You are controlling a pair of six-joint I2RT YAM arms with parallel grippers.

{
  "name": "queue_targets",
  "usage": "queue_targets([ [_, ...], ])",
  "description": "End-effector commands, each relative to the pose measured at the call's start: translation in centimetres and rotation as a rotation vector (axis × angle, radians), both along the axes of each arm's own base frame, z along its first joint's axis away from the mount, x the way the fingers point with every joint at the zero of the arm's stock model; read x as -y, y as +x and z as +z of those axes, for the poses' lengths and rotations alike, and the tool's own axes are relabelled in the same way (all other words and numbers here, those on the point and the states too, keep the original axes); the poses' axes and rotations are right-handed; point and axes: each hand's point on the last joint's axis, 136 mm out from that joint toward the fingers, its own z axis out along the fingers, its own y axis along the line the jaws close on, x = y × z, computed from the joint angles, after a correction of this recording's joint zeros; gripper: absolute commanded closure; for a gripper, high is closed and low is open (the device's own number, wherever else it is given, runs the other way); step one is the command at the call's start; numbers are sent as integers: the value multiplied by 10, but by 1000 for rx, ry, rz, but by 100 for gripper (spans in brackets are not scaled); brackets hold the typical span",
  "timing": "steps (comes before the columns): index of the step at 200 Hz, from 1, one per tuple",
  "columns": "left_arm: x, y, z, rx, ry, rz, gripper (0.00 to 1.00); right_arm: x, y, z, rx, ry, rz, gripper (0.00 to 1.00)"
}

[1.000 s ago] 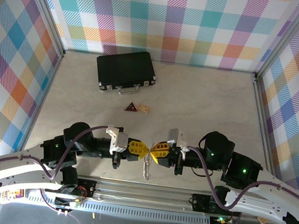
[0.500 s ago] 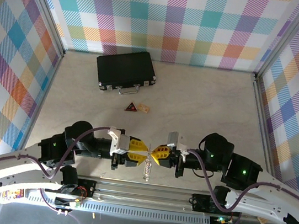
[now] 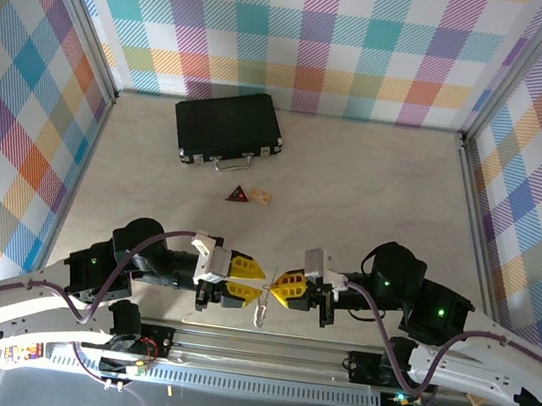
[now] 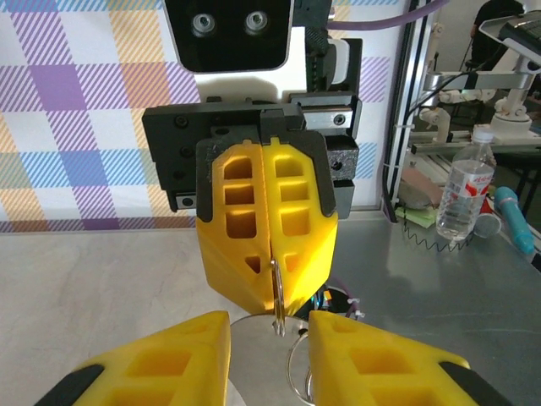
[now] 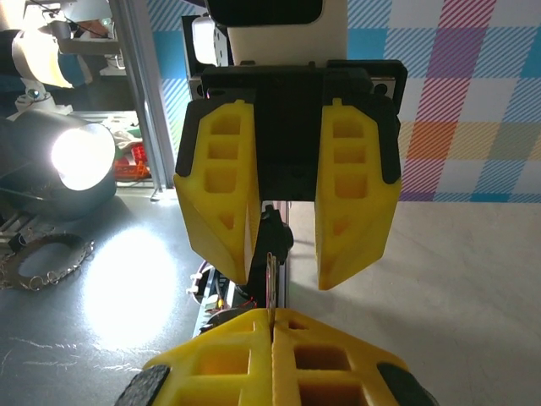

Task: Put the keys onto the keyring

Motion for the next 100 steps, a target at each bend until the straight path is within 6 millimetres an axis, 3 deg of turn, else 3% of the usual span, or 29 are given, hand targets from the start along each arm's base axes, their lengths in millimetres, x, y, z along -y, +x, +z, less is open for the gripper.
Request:
queue_targets([
  [1,-2,-9,23,9,-59,-46,69,0,-7,17,45,75,39,100],
  [100,5,-8,26,-3,-58,-54,79,0,-7,15,55,64,40,100],
])
